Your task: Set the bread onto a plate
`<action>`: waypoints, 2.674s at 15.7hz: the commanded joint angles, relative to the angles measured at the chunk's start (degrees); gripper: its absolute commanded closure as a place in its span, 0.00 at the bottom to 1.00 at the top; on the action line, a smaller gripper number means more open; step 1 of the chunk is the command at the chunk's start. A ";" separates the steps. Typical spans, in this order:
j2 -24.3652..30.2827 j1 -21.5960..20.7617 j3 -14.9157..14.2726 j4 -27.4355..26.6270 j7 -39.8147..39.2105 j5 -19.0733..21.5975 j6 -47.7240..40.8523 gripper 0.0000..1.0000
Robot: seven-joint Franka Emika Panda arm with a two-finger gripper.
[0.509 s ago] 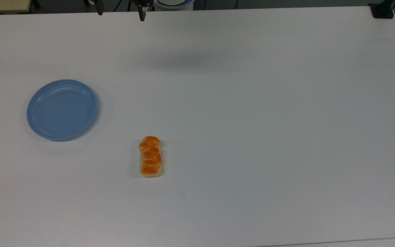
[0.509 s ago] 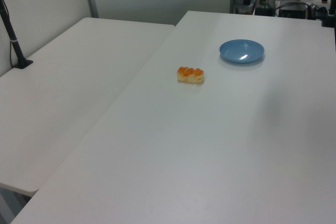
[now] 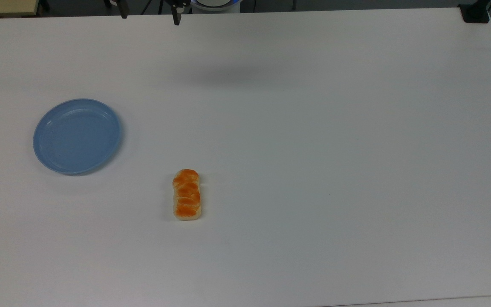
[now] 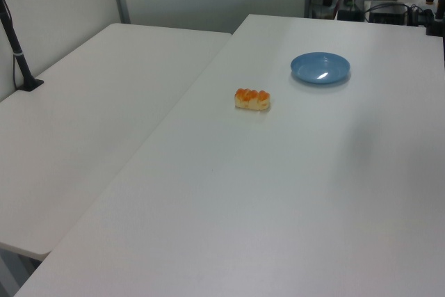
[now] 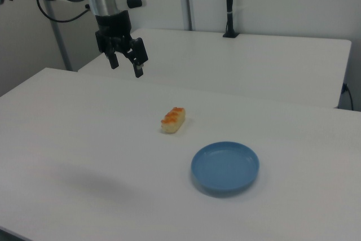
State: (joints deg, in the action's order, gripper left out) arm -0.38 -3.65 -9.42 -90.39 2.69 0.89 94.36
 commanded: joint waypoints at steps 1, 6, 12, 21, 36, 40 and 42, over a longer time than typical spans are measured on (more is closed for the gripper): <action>1.44 -1.09 -0.95 -1.37 -1.10 -0.10 -0.14 0.00; 1.44 -1.18 -0.95 -1.37 -1.02 -0.10 -0.23 0.00; 1.44 -1.18 -0.95 -1.45 -0.93 -0.10 -0.41 0.00; 1.44 -1.27 -0.95 -1.45 -1.10 -0.27 -0.32 0.00; -0.66 -2.15 -0.95 -1.11 -0.76 -1.77 0.12 0.00; -5.31 -2.32 -0.34 -0.93 -0.58 -1.42 7.13 0.00; -8.21 -2.06 -0.34 -0.66 -1.36 -1.68 9.77 0.00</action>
State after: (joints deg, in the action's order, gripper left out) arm -5.06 -5.14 -9.36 -90.88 2.47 0.12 99.73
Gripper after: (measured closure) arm 0.000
